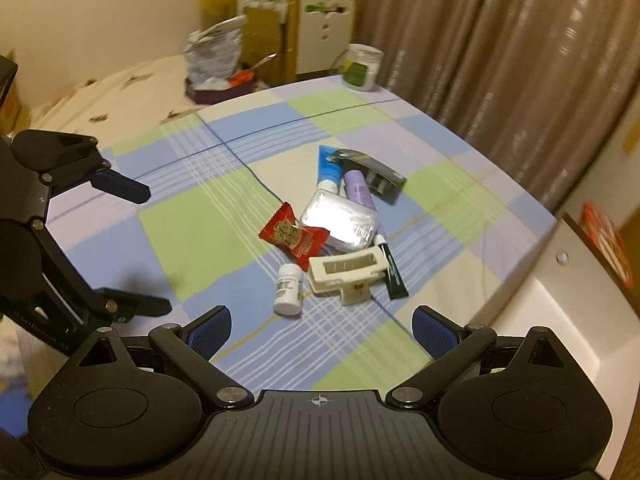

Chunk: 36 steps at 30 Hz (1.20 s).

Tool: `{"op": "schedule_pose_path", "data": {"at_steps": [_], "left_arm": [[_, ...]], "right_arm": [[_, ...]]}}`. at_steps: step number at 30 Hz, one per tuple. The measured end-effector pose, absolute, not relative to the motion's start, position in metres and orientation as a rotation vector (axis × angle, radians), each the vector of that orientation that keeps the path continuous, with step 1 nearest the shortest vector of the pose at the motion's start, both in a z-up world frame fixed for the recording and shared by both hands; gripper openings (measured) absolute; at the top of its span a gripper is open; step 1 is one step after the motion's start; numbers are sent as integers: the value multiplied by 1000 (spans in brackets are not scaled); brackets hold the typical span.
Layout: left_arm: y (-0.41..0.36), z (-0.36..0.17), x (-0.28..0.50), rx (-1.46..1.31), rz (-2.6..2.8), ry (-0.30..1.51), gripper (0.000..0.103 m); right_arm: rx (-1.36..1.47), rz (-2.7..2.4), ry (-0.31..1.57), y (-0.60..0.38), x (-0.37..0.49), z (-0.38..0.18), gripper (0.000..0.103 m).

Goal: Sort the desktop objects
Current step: 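Grasp the white pill bottle with left tool while right tool grasps the cream plastic clip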

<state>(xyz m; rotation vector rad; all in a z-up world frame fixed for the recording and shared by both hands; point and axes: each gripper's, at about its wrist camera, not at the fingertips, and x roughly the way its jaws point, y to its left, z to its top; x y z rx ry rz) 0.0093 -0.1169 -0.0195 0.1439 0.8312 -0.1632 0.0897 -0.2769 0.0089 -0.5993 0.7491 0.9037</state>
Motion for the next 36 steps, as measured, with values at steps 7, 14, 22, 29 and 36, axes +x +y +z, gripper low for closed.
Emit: {"op": "schedule_pose_path", "data": {"at_steps": [7,14,22,29,36], "left_arm": [[-136,-32,23,229,-215,816,94],[-135,-54,48,279,-310,829,91],[-127,-80,89,327,-464,831,84],[-128,-102,117,339,-562,848,71],[-127,-109,126,325,-610,865,41]], "right_arm": [[-691,968,735,-268,114,-1,99],[-785,1000,734,-257,137,-12,99],[-848,963,789,-243,155,-19,99],[-854,928,832,-234,170,-30,99],[-878,952,863,-225,183,-41,99]]}}
